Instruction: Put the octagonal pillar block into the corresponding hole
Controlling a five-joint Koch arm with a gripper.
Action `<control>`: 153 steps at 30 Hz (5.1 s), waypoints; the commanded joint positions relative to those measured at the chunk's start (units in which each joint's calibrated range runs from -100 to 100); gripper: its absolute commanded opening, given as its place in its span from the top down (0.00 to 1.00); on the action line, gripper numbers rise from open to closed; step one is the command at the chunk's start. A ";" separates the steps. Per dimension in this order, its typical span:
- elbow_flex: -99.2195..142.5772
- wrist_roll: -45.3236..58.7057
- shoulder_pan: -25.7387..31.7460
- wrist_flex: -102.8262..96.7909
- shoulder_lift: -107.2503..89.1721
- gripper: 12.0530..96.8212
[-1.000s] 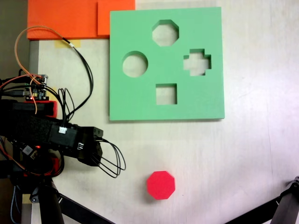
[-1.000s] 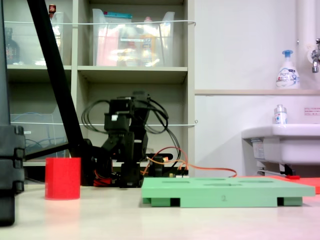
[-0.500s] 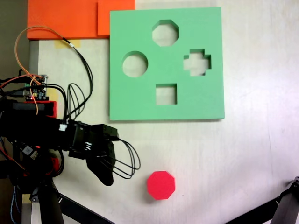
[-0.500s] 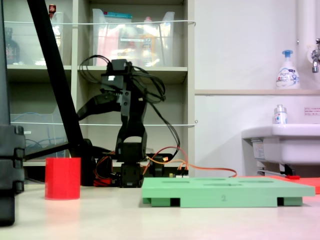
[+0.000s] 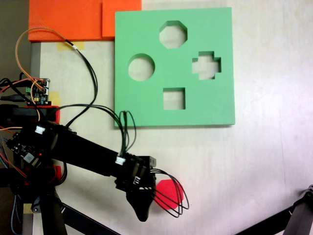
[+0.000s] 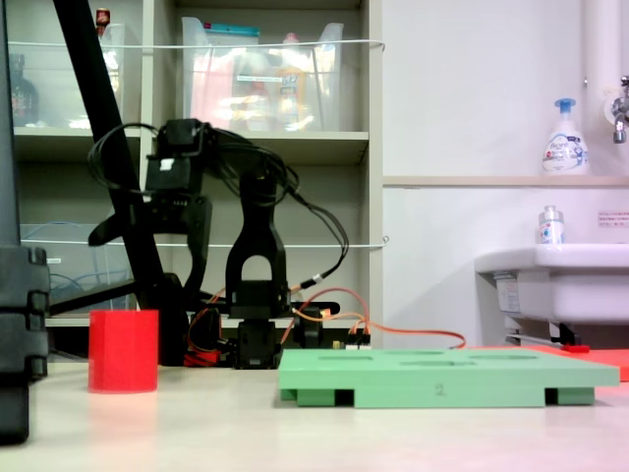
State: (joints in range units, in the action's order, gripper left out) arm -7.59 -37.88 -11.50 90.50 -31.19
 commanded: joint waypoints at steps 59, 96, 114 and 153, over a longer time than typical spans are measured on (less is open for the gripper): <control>-7.66 -1.22 -0.10 4.39 28.26 0.72; -8.16 -33.65 34.19 2.76 -4.84 0.73; -44.65 -36.29 38.53 -10.82 32.73 0.86; -56.01 -40.29 39.02 -16.98 54.51 0.85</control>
State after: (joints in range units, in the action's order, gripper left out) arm -58.84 -77.48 27.33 77.97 23.39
